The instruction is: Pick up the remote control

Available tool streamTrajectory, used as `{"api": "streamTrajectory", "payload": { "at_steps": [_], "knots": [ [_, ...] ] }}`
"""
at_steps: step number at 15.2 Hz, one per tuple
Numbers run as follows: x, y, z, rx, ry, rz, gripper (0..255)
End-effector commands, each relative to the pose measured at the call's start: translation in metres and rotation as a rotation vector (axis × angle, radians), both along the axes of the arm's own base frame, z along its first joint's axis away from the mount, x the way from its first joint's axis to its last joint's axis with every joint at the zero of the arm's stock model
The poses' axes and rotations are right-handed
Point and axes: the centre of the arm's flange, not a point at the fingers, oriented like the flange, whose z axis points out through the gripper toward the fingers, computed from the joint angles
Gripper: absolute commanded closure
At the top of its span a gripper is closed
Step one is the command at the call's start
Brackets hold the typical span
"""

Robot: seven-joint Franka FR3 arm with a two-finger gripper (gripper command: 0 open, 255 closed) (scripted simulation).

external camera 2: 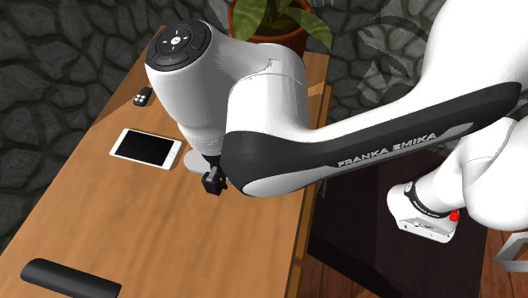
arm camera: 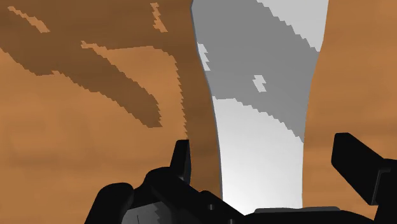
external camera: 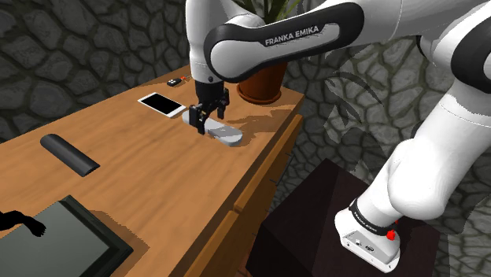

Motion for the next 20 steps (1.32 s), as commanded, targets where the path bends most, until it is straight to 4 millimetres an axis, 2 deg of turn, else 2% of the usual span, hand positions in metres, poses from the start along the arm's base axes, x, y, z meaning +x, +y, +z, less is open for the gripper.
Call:
{"api": "streamTrajectory", "payload": {
  "at_steps": [1,2,11,20],
  "knots": [
    [0.0,0.0,-0.003,0.0,-0.001,0.0,0],
    [0.0,0.0,-0.004,0.0,-0.001,0.0,255],
    [0.0,0.0,-0.003,0.0,-0.001,0.0,255],
    [0.0,0.0,0.044,0.0,-0.001,0.0,255]
  ]
}}
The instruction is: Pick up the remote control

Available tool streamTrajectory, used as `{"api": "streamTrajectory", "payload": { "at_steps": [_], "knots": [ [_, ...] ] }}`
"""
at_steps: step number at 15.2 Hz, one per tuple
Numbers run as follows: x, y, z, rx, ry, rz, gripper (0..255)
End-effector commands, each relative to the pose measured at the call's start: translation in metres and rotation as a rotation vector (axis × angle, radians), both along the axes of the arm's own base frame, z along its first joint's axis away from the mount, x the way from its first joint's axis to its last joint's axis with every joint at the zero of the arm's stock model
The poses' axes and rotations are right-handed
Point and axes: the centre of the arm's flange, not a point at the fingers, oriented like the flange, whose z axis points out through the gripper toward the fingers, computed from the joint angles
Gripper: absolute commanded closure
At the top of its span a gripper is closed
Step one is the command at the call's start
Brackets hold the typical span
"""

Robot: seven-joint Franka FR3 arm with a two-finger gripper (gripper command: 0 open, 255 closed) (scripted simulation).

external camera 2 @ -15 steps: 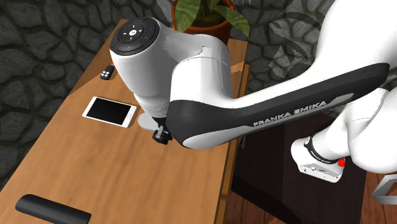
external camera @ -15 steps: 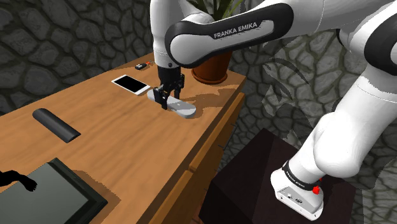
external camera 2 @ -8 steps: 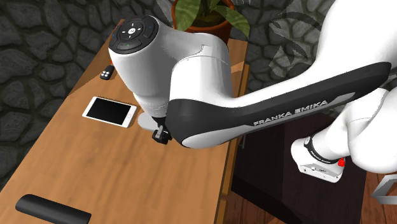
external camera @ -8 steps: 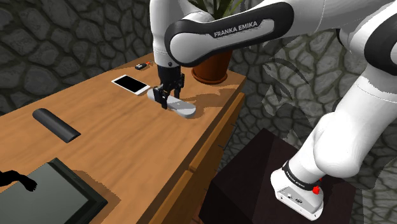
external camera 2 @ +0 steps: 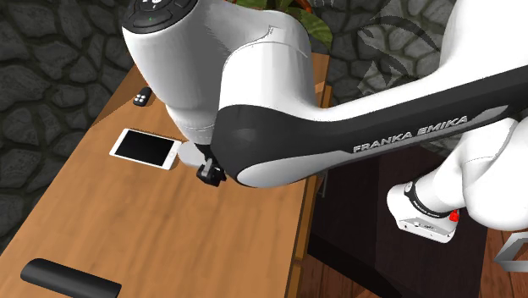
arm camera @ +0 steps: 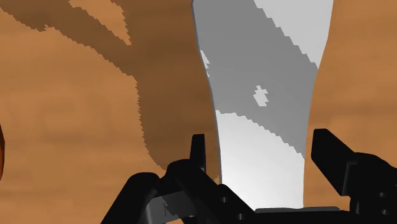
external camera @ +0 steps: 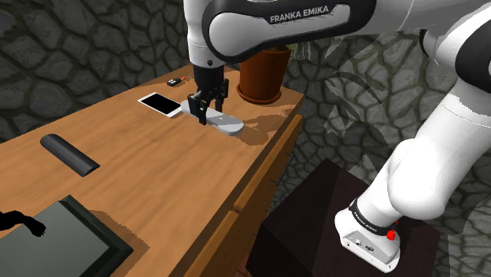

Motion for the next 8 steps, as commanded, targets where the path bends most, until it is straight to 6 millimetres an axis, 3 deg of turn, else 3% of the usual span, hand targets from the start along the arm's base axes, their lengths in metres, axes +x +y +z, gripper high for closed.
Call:
{"api": "streamTrajectory", "payload": {
  "at_steps": [1,6,8],
  "knots": [
    [0.0,0.0,0.011,0.0,0.0,0.0,255],
    [0.0,0.0,0.037,0.0,0.0,0.0,255],
    [0.0,0.0,0.038,0.0,0.0,0.0,255]
  ]
}}
